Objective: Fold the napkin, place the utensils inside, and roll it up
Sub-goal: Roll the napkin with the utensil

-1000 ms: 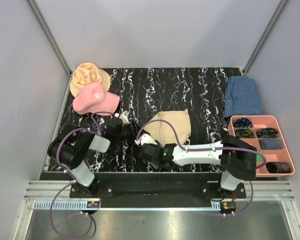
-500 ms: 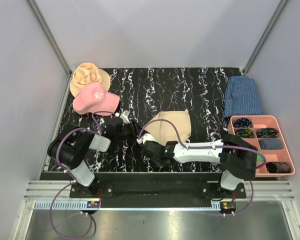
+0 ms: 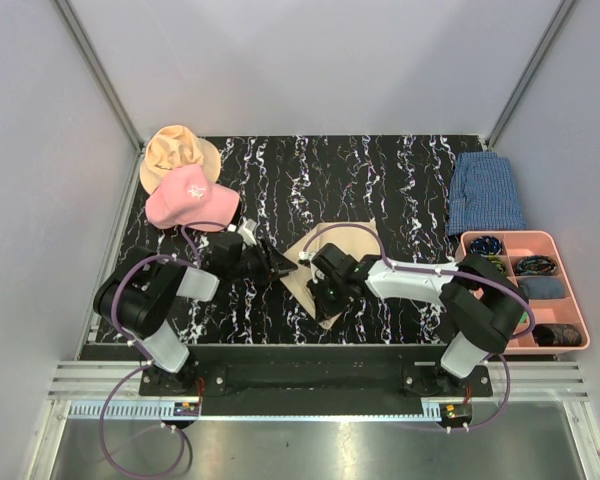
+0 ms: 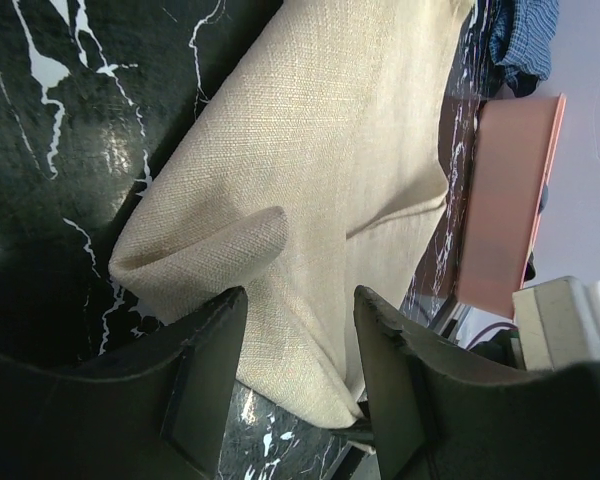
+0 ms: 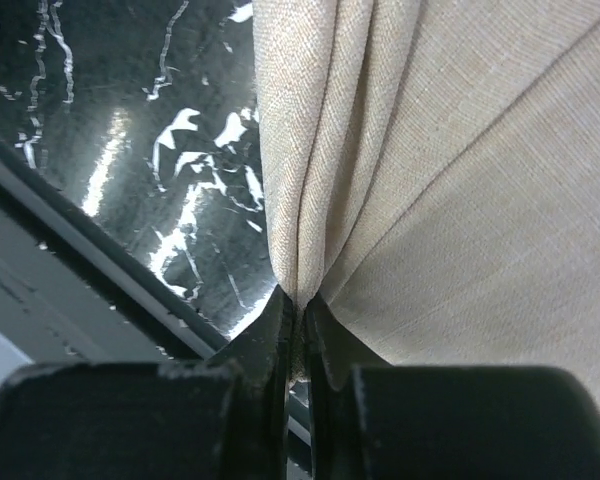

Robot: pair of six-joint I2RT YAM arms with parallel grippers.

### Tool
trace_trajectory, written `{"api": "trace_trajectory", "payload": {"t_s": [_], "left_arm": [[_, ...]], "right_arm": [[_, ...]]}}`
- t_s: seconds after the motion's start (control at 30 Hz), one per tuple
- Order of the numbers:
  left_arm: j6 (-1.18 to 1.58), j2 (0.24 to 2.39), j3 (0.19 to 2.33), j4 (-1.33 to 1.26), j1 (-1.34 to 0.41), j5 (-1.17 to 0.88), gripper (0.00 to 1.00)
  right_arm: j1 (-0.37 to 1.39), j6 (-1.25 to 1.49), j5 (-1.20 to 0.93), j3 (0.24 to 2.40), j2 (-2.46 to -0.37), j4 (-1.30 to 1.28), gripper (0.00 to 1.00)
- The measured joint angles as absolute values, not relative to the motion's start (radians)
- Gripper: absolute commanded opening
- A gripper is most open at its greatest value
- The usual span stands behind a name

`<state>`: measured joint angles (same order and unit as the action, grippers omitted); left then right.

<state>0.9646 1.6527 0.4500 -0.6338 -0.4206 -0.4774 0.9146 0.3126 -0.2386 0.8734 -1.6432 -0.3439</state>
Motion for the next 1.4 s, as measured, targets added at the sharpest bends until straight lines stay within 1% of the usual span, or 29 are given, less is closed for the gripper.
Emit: {"api": "trace_trajectory", "payload": {"t_s": [0.13,0.2,0.27,0.3,0.33,0.43,0.47,0.5,0.57,0.67,0.83,1.0,1.1,1.13,1.23,1.4], "left_arm": [[0.965,1.652,0.45,-0.628,-0.412,-0.48,0.54],[0.965,1.651,0.45,-0.626,-0.408,-0.484,0.54],[0.965,1.651,0.45,-0.623,-0.404,-0.488,0.54],[0.965,1.651,0.45,-0.622,-0.403,-0.49,0.54],[0.965,1.651,0.45,-0.622,-0.402,-0.491,0.55],[0.964,1.651,0.45,-0.622,-0.398,-0.494,0.54],[0.963,1.651,0.45,-0.621,-0.398,-0.495,0.55],[0.96,1.651,0.451,-0.62,-0.396,-0.496,0.55],[0.953,1.652,0.457,-0.611,-0.393,-0.501,0.55],[0.941,1.657,0.47,-0.601,-0.384,-0.5,0.55],[0.933,1.658,0.474,-0.596,-0.378,-0.5,0.54],[0.932,1.658,0.476,-0.593,-0.378,-0.5,0.54],[0.932,1.658,0.476,-0.593,-0.378,-0.5,0.54],[0.932,1.658,0.476,-0.593,-0.378,-0.5,0.54],[0.932,1.658,0.476,-0.592,-0.378,-0.5,0.55],[0.932,1.658,0.479,-0.588,-0.378,-0.5,0.54]], "right_arm": [[0.901,0.342,-0.308,0.855,-1.651,-0.302,0.09],[0.893,0.361,-0.326,0.844,-1.65,-0.285,0.11],[0.882,0.382,-0.339,0.833,-1.646,-0.273,0.16],[0.877,0.392,-0.344,0.827,-1.643,-0.27,0.19],[0.873,0.402,-0.347,0.823,-1.64,-0.268,0.26],[0.867,0.424,-0.353,0.817,-1.623,-0.293,0.37],[0.867,0.427,-0.351,0.817,-1.618,-0.312,0.46],[0.867,0.431,-0.351,0.818,-1.614,-0.326,0.49],[0.867,0.433,-0.349,0.833,-1.605,-0.374,0.56],[0.867,0.427,-0.332,0.879,-1.584,-0.464,0.6],[0.867,0.41,-0.329,0.998,-1.53,-0.535,0.62],[0.867,0.374,-0.332,1.11,-1.556,-0.521,0.61],[0.867,0.359,-0.339,1.127,-1.617,-0.478,0.57],[0.867,0.356,-0.342,1.127,-1.635,-0.47,0.5],[0.867,0.352,-0.362,1.127,-1.705,-0.436,0.39],[0.866,0.348,-0.371,1.127,-1.756,-0.391,0.34]]}}
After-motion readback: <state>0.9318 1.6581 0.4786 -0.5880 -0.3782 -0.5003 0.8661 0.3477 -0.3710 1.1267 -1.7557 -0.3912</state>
